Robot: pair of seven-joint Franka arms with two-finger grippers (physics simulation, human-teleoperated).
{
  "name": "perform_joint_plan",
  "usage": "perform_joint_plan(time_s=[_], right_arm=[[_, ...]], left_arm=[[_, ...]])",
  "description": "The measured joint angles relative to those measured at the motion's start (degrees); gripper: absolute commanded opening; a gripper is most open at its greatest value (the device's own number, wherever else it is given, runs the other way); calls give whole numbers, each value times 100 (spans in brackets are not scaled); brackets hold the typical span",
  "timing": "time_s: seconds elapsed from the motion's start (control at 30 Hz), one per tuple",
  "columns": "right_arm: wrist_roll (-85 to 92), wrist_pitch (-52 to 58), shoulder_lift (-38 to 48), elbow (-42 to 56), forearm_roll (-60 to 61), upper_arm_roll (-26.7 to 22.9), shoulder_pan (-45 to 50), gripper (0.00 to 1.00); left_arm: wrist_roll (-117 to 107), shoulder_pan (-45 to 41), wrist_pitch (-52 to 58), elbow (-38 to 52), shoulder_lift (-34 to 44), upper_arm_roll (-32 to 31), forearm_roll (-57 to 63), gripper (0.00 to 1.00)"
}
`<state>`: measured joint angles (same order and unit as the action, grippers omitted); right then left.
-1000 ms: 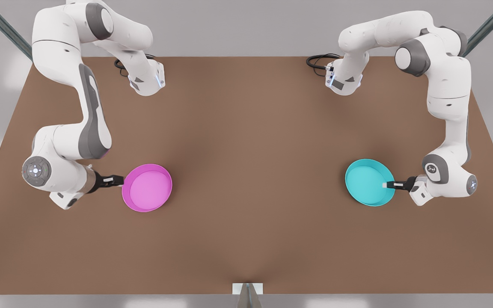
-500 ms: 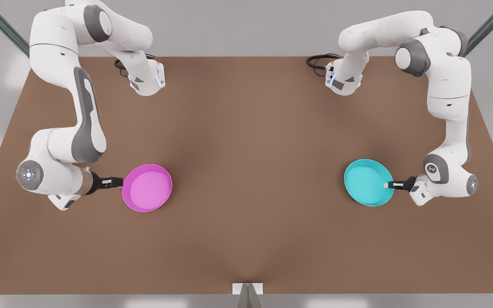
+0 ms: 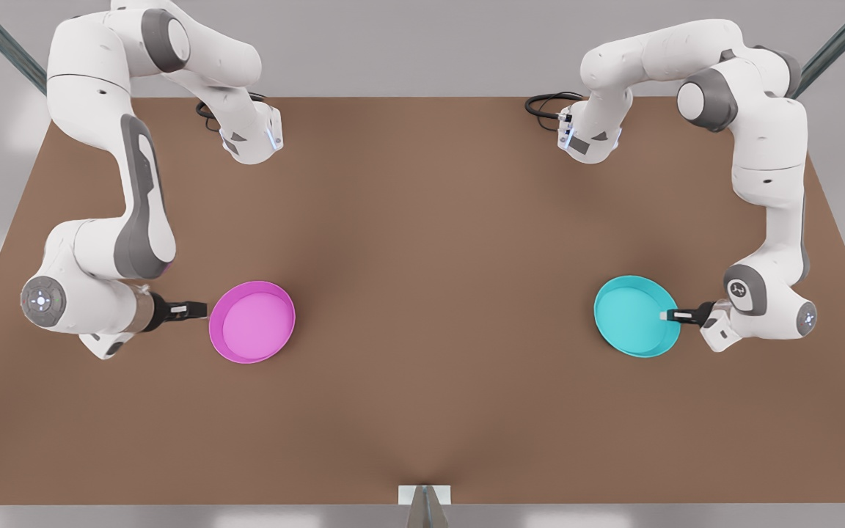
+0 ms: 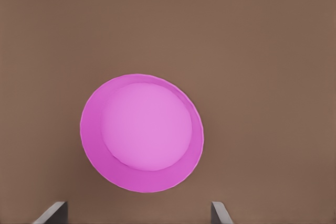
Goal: Flip the blue plate over with the left arm, and stack the pink plate on top of the blue plate with the right arm
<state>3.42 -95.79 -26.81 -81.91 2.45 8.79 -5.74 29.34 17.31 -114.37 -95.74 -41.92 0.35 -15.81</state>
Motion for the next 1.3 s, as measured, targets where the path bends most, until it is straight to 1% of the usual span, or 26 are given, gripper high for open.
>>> perform_joint_plan(time_s=[0.2,0.27,0.4,0.67,0.9,1.0,1.13,1.23,1.3], right_arm=[[70,-10,9,8,19,8,22,100],[65,-2,18,186,28,8,2,100],[77,16,18,394,23,9,35,100],[64,34,14,404,28,9,56,100],[53,34,9,433,107,17,126,100],[69,34,9,439,108,8,89,100],[75,177,9,412,119,17,155,100],[76,201,0,404,122,18,157,100],[79,208,-9,404,124,17,82,100]], left_arm=[[25,-9,-1,9,0,0,-136,26],[27,-9,0,20,0,0,-145,25],[35,-9,-1,29,22,0,-178,25],[-48,-52,157,221,219,-1,346,25],[-56,-35,205,239,218,-1,463,25],[-65,-59,309,392,220,-1,489,25],[-578,-386,634,577,432,3,682,25],[-1224,-511,1329,1124,432,-14,909,25],[-1682,-937,1836,1456,432,23,1107,25]])
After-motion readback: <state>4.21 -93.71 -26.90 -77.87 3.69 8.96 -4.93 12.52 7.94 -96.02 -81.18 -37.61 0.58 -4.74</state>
